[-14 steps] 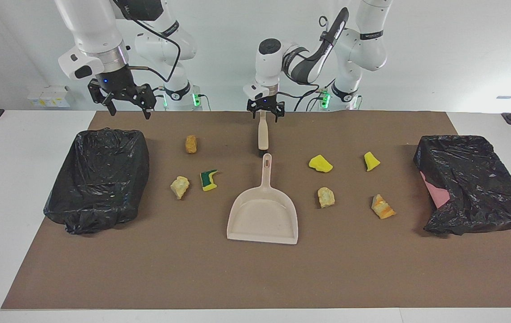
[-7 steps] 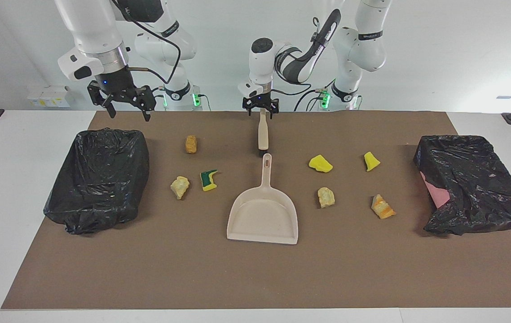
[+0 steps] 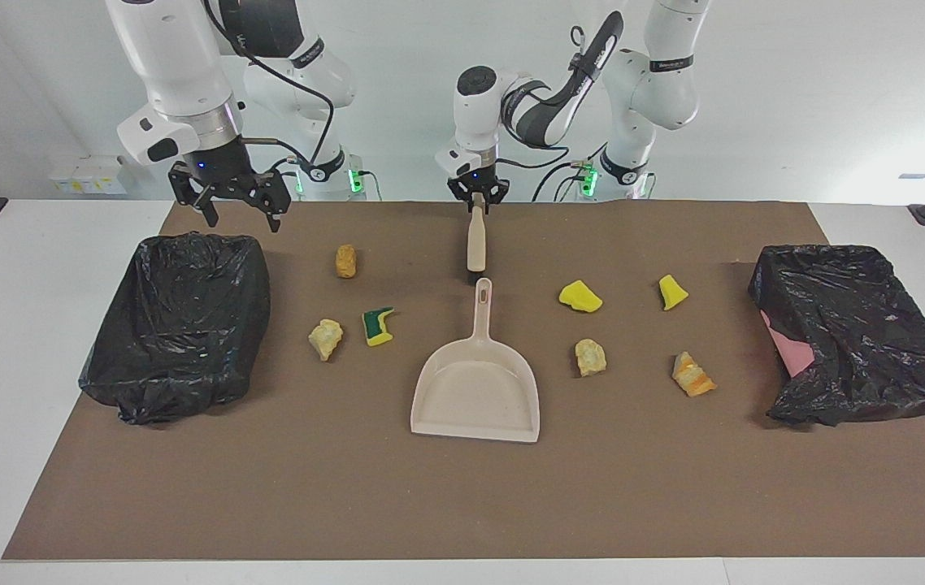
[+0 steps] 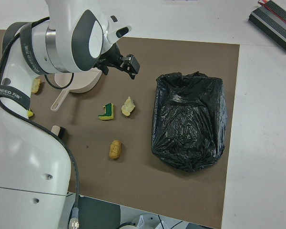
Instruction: Sweep and dump trash in bin
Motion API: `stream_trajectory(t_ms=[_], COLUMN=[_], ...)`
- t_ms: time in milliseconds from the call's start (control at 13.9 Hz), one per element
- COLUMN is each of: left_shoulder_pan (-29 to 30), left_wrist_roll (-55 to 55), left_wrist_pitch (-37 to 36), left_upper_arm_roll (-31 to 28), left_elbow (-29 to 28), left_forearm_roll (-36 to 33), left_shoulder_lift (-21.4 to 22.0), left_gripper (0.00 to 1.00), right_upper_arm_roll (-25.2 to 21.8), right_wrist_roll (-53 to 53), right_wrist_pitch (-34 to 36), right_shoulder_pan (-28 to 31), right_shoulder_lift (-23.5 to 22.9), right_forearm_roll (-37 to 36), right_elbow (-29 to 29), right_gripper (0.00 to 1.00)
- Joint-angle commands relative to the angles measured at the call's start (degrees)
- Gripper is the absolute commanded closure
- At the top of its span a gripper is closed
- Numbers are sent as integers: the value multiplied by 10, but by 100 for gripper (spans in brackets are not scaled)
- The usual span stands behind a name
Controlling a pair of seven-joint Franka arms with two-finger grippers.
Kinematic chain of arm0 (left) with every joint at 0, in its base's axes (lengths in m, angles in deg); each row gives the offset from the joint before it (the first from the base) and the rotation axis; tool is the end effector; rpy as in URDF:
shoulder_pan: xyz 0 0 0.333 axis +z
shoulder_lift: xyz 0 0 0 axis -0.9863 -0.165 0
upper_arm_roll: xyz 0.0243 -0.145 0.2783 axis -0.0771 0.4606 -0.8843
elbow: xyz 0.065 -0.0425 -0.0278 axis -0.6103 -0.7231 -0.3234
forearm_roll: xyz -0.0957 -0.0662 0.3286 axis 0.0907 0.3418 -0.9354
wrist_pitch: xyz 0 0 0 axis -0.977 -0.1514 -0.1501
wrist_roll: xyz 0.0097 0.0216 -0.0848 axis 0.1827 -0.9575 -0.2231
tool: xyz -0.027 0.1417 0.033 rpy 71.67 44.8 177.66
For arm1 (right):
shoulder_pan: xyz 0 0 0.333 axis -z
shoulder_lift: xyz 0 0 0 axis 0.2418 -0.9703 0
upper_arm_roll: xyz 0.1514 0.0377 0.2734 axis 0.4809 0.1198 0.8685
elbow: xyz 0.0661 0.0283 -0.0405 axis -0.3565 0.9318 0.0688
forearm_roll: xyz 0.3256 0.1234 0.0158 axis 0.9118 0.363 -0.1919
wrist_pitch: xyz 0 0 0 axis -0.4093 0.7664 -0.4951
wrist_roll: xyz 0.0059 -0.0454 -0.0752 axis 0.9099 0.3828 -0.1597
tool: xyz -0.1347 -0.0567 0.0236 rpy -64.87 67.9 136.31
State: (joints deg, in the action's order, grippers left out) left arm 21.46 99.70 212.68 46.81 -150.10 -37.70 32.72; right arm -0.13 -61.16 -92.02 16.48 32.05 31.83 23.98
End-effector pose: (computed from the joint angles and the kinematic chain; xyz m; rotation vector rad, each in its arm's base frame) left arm 0.2013 -0.3861 0.3283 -3.0790 0.3421 0.1213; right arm 0.5012 0.0421 0.5674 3.0918 -0.1446 0.0348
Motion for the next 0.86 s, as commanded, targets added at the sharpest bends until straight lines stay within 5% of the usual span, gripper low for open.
stream_trajectory(t_ms=[0, 432, 793], left_shoulder_pan=[32, 153, 280], left_wrist_roll=[-5, -2, 43], left_wrist_pitch=[-60, -186, -273], left_upper_arm_roll=[-1, -3, -3], left_elbow=[13, 34, 28], left_forearm_roll=[2, 0, -6], left_shoulder_lift=[31, 86, 103], left_gripper=[100, 100, 100], right_upper_arm_roll=[4, 4, 4], right_wrist_roll=[-38, -150, -218], right_wrist_pitch=[-42, -104, -220], right_shoulder_pan=[-18, -103, -172], right_shoulder_lift=[6, -31, -102], right_forearm_roll=[14, 25, 27], right_elbow=[41, 73, 78], right_gripper=[0, 0, 0])
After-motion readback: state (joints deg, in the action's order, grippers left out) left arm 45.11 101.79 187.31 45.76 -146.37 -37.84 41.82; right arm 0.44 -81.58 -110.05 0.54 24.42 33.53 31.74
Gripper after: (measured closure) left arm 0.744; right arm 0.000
